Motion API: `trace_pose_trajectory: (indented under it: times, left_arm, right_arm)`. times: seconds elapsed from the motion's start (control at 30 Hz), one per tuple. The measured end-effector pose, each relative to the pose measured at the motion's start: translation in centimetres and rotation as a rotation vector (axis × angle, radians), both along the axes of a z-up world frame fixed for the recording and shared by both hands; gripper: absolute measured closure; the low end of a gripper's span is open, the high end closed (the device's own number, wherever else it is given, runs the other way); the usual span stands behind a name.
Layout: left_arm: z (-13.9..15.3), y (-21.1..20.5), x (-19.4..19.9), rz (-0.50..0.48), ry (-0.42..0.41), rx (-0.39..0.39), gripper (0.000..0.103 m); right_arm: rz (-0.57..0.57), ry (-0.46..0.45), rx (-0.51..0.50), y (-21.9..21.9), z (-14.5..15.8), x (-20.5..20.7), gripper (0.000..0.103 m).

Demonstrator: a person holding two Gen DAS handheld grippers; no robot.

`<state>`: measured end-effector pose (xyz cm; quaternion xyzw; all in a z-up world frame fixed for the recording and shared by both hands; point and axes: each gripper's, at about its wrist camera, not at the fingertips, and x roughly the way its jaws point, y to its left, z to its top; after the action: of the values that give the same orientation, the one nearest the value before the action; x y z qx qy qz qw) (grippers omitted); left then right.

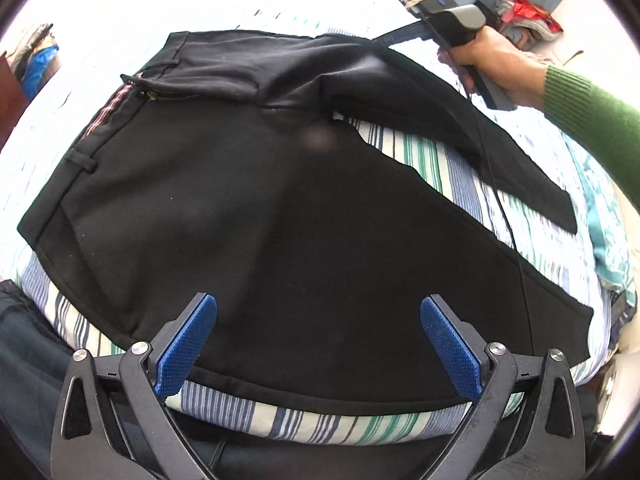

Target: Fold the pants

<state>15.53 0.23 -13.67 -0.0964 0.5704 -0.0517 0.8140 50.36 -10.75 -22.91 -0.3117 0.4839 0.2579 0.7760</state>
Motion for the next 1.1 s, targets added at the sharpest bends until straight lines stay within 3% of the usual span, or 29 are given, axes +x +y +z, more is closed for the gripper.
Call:
trace_pose_trajectory:
  times: [0.07, 0.13, 0.17, 0.2, 0.3, 0.4, 0.57, 0.67, 0.77, 0.87, 0.93, 0.97, 1.0, 1.1]
  left_arm:
    - [0.4, 0.0, 0.1, -0.006, -0.007, 0.018, 0.001]
    - [0.7, 0.3, 0.5, -0.002, -0.025, 0.034, 0.001]
    - [0.8, 0.7, 1.0, 0.005, -0.034, 0.041, 0.001]
    - [1.0, 1.0, 1.6, 0.015, -0.041, 0.047, 0.001]
    - [1.8, 2.2, 4.0, 0.055, -0.079, 0.042, 0.001]
    - [3.3, 2.7, 5.5, 0.082, -0.135, 0.057, 0.001]
    - [4.5, 3.4, 10.2, 0.060, -0.214, 0.082, 0.001]
    - [3.3, 3.5, 16.0, 0.029, -0.200, 0.090, 0.001]
    - [1.4, 2.8, 21.8, -0.014, -0.155, 0.106, 0.001]
    - [-1.7, 1.5, 26.1, -0.032, -0.117, 0.244, 0.001]
    - [-4.8, 0.8, 28.1, -0.061, -0.069, 0.358, 0.001]
    - [-6.2, 0.4, 28.7, -0.070, -0.045, 0.414, 0.001]
    - [-7.2, 0.2, 28.9, -0.071, -0.032, 0.449, 0.000]
    - [-7.8, 1.0, 29.1, -0.028, -0.037, 0.398, 0.000]
  right_arm:
    - [-0.070, 0.093, 0.031, -0.7, -2.1, 1.1, 0.086]
    - [-0.104, 0.061, 0.082, -2.1, -1.6, 0.5, 0.067]
    - [-0.137, 0.056, 0.117, -3.4, -1.0, 0.4, 0.045]
    - [-0.182, 0.054, 0.166, -5.2, -0.1, 0.2, 0.035]
    - [-0.336, 0.059, 0.330, -13.7, 2.5, -0.8, 0.035]
    - [-0.549, 0.054, 0.399, -25.0, 3.0, -4.0, 0.035]
    - [-1.054, -0.024, 0.367, -46.8, 3.0, -13.1, 0.035]
    - [-1.286, -0.056, 0.360, -55.7, 3.2, -18.9, 0.035]
    - [-1.357, 0.000, 0.474, -59.7, 2.5, -22.3, 0.035]
    - [-1.364, 0.045, 0.619, -60.6, 0.9, -23.4, 0.035]
    - [-1.359, 0.062, 0.649, -60.1, -0.2, -22.6, 0.035]
    - [-1.348, 0.061, 0.620, -59.6, -0.5, -21.9, 0.043]
    - [-1.325, 0.048, 0.543, -59.0, -0.6, -21.2, 0.082]
    - [-1.274, -0.050, 0.255, -57.8, 0.2, -18.7, 0.086]
